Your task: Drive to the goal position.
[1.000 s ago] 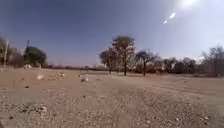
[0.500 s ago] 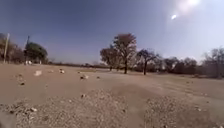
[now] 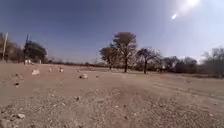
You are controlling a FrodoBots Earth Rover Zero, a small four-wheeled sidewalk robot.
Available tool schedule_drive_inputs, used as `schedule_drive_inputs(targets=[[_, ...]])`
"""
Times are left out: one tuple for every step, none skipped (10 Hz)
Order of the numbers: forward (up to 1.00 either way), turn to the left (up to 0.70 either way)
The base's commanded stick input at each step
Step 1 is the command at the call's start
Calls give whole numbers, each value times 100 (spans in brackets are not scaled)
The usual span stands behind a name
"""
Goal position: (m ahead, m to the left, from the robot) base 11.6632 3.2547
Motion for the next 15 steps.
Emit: schedule_drive_inputs(targets=[[50,0],[50,0],[50,0],[50,0],[50,0],[50,0],[50,0],[50,0],[50,11],[50,42],[50,35],[50,15],[50,0],[50,0],[50,0]])
